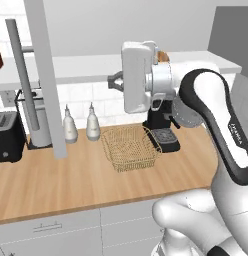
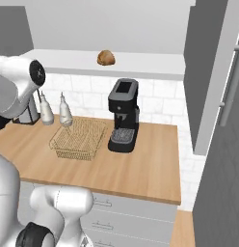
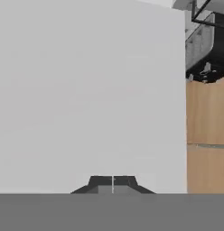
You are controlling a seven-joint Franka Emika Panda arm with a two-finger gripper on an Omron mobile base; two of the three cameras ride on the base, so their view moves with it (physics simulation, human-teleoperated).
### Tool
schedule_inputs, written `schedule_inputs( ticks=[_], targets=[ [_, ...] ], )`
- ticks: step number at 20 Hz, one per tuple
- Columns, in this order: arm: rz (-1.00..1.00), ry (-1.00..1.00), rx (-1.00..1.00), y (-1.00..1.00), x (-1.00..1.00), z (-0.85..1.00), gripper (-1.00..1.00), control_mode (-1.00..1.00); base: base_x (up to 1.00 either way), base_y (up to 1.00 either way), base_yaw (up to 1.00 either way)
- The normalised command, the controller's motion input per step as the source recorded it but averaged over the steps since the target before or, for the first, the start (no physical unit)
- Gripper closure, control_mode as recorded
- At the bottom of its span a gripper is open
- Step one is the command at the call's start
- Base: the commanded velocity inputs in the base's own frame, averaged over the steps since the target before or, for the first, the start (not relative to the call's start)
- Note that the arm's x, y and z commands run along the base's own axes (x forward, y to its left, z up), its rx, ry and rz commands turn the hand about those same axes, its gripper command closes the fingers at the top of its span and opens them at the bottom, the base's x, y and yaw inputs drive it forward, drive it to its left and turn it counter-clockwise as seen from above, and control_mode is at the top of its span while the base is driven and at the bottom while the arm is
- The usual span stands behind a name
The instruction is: Open the cabinet, pick up the bread from the cabinet and place it in the basket. Then move the basket to the dining counter.
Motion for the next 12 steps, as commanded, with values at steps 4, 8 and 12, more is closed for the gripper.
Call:
schedule_inputs(
  ticks=[4,8,12],
  targets=[
    [-0.37,-0.16,-0.30,-0.82,0.21,0.00,1.00,-1.00,0.00,0.00,0.00],
    [-0.35,-0.09,-0.37,-0.83,0.19,0.00,1.00,-1.00,0.00,0.00,0.00],
    [-0.30,0.00,-0.43,-0.85,0.37,-0.04,1.00,-1.00,0.00,0.00,0.00]
  ],
)
